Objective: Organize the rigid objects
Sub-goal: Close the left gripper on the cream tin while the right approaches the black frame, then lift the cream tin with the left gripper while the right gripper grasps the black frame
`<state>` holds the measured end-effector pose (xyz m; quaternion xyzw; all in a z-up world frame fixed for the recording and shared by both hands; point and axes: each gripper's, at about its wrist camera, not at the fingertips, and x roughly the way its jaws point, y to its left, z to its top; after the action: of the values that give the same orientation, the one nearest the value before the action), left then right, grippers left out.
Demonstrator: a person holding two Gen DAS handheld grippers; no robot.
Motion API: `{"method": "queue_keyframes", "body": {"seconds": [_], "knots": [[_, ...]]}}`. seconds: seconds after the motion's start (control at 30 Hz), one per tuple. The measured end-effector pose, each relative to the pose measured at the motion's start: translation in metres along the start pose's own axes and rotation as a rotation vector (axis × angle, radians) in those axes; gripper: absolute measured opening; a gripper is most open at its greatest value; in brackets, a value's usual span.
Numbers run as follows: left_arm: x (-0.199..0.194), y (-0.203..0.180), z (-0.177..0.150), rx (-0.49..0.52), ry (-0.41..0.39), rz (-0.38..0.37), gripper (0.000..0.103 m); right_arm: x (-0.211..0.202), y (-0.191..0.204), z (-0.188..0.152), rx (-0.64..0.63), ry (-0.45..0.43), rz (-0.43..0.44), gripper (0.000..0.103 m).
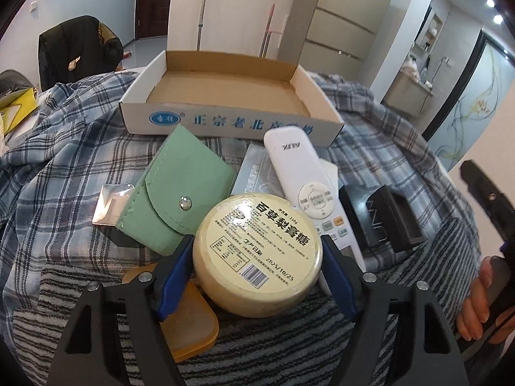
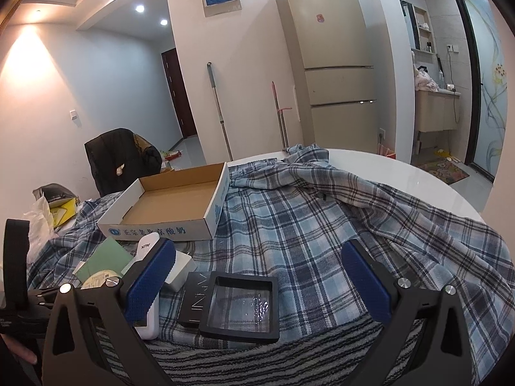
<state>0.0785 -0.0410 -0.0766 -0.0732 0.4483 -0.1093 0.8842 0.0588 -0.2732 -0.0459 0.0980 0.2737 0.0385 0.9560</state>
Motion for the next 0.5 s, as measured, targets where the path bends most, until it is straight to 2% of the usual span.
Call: {"method": "queue_keyframes", "body": {"seconds": [0.1, 0.23, 0.33, 0.43, 0.5], "knots": [[-0.017, 0.004, -0.001, -0.019, -0.086, -0.014, 0.077, 0.002, -0.002, 0.000, 0.013, 0.013, 0.000, 0.102], [-0.043, 0.004, -0.006, -0.015, -0.223, -0.027, 0.077, 0.001, -0.009, 0.004, 0.080, 0.048, 0.022, 0.093], [-0.062, 0.002, -0.009, 0.005, -0.319, -0.034, 0.077, 0.006, -0.012, 0.009, 0.099, 0.118, 0.084, 0.088], [-0.068, -0.006, -0.011, 0.041, -0.345, -0.013, 0.077, 0.023, -0.004, 0.005, 0.071, 0.229, 0.126, 0.083], [-0.067, -0.010, -0.012, 0.059, -0.347, -0.001, 0.077, 0.034, 0.001, -0.002, 0.056, 0.293, 0.114, 0.081]]}}
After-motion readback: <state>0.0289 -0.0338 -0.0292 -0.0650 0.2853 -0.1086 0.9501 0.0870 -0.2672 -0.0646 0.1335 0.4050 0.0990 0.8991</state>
